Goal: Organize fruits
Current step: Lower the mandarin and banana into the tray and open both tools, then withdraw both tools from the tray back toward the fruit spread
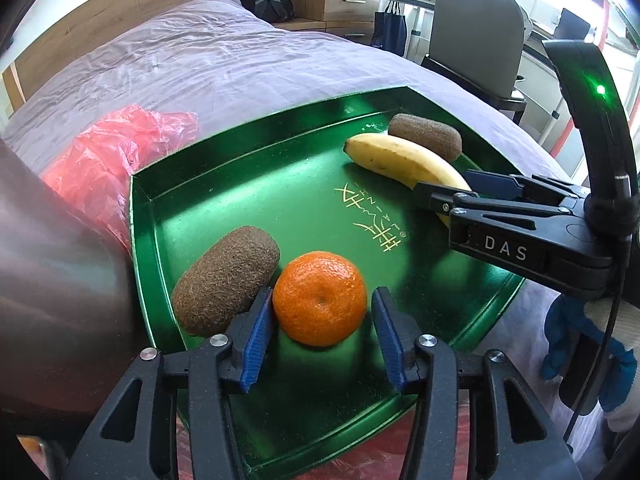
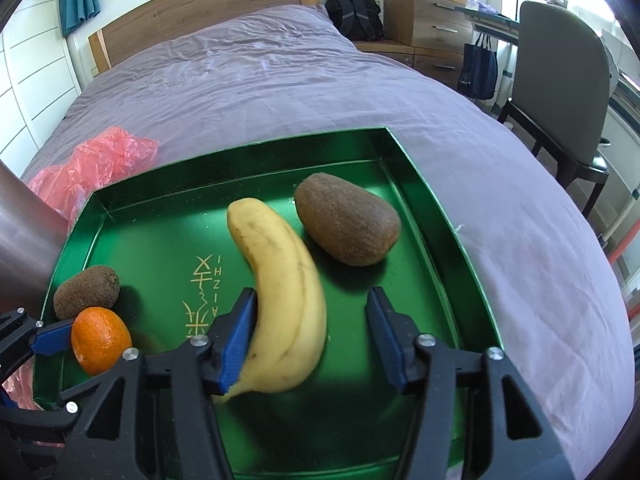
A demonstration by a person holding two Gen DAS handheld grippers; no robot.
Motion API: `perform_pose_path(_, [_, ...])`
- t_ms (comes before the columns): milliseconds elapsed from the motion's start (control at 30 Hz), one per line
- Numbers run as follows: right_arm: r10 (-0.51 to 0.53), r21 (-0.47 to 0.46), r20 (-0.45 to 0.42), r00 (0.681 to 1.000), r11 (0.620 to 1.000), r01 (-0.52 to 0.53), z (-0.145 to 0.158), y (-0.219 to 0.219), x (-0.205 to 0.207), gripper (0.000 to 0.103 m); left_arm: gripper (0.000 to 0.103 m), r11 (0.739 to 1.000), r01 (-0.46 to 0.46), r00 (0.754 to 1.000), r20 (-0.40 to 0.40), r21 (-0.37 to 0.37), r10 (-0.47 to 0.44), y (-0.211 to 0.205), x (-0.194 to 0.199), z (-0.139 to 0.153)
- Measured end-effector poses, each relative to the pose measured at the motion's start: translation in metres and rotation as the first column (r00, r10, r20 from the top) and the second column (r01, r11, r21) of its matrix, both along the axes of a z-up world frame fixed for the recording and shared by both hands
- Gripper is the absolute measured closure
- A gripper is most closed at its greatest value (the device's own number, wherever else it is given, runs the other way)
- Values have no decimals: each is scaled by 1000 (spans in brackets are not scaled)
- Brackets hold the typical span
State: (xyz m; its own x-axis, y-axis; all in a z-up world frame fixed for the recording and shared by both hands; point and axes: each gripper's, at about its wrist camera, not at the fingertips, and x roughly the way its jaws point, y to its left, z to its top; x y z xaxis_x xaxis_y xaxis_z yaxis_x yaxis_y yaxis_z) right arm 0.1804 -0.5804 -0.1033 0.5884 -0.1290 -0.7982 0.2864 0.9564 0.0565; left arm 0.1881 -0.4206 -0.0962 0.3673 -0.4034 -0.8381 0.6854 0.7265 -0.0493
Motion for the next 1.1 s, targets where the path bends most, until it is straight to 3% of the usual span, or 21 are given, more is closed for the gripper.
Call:
perform_pose_path(633, [-55, 6, 58, 997, 998, 55, 54, 29, -80, 48, 49, 998, 38, 998, 57, -53, -35, 43, -54, 61])
perform_pose_path(733, [-56, 12, 63, 996, 998, 56, 59, 40, -95, 38, 48, 998, 28, 998, 51, -62, -25, 56, -64, 67])
perform_pose_path(1100, [-51, 38, 63, 997, 998, 48, 70, 81, -143, 29, 40, 998, -18, 998, 56, -53, 21, 105, -101, 80])
